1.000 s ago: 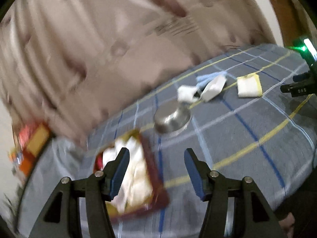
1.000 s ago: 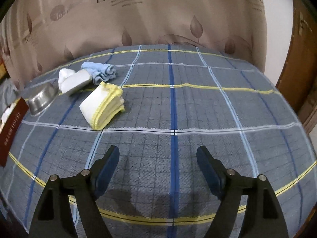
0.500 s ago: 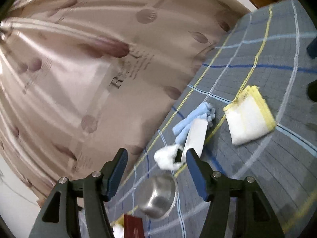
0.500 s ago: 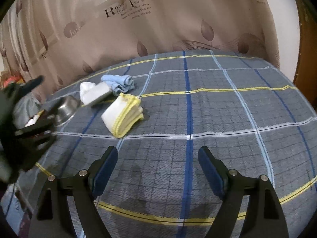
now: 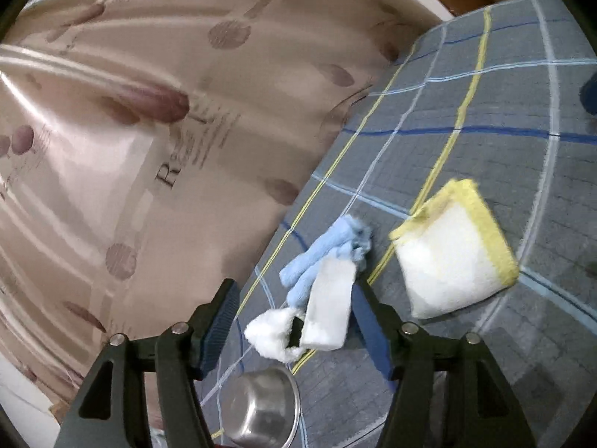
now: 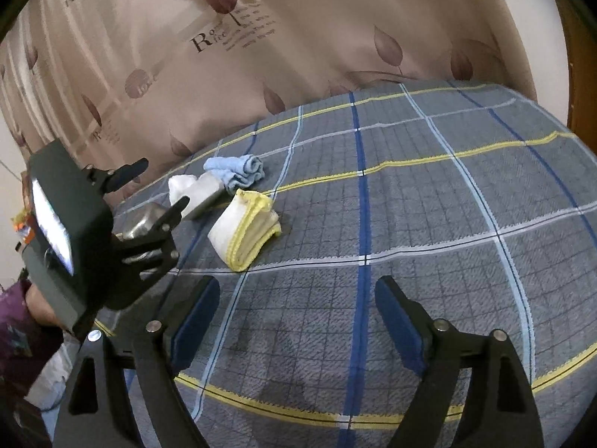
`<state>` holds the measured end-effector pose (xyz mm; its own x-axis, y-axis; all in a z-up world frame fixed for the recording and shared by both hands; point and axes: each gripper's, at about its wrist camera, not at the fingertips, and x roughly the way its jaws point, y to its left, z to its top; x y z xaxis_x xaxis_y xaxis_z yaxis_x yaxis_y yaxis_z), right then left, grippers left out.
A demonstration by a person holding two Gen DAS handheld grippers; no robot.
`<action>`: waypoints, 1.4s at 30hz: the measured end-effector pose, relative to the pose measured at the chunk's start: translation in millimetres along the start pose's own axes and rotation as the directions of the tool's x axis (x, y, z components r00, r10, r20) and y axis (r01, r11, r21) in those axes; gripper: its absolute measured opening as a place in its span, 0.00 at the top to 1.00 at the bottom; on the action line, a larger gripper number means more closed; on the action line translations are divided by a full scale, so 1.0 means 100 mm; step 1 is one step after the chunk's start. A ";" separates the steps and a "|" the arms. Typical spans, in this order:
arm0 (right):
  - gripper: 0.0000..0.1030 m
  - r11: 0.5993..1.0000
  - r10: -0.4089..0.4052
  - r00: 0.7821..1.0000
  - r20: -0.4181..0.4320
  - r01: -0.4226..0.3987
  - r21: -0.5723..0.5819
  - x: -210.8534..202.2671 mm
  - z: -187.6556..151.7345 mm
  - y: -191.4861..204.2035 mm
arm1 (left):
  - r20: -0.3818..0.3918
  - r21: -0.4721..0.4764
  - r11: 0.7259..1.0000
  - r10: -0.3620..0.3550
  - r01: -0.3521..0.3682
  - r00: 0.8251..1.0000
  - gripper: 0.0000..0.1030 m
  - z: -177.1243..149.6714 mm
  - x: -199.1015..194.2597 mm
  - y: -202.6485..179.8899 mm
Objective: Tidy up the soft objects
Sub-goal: 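Move the left tool to the white sponge block and grasp it, then lift the white block with the left tool while the right tool grasps the yellow-edged cloth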
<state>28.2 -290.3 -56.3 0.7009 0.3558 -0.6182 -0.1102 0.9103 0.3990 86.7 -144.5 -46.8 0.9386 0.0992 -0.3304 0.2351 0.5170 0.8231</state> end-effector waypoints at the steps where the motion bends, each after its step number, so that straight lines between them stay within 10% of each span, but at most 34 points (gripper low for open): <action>1: 0.19 1.000 0.004 1.000 -0.003 -0.004 0.008 0.01 0.01 -0.01 | -0.018 0.012 1.000 -0.011 0.011 1.000 0.36 0.00 0.05 -0.04; 17: 0.15 0.998 0.038 0.999 -0.019 -0.037 0.051 0.01 0.03 -0.08 | -0.141 0.010 0.999 -0.051 0.053 0.989 0.37 -0.22 0.75 0.00; 18: 0.15 0.998 0.039 0.999 -0.020 -0.038 0.052 0.01 0.03 -0.08 | -0.151 -0.033 0.996 -0.088 0.084 0.985 0.70 -0.22 0.77 0.06; 20: 0.15 0.998 0.037 0.999 -0.020 -0.035 0.057 0.01 0.03 -0.09 | -0.194 -0.155 0.982 -0.135 0.106 0.972 0.76 -0.26 0.82 0.23; 31: 0.15 0.999 0.003 0.999 -0.033 -0.001 0.049 0.06 0.04 -0.07 | -0.116 -0.653 0.707 -0.449 0.272 0.886 0.75 -0.58 0.04 0.92; 42: 0.11 0.994 -0.006 0.996 -0.084 -0.004 -0.114 0.16 0.08 0.25 | -0.092 -0.761 0.596 -0.491 0.256 0.866 0.74 -0.94 -0.74 1.12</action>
<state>42.6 -264.0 -50.6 0.6402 0.3668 -0.6749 -0.1921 0.9271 0.3217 19.9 -14.4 26.1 0.6745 -0.0893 -0.7329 0.1886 0.9806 0.0540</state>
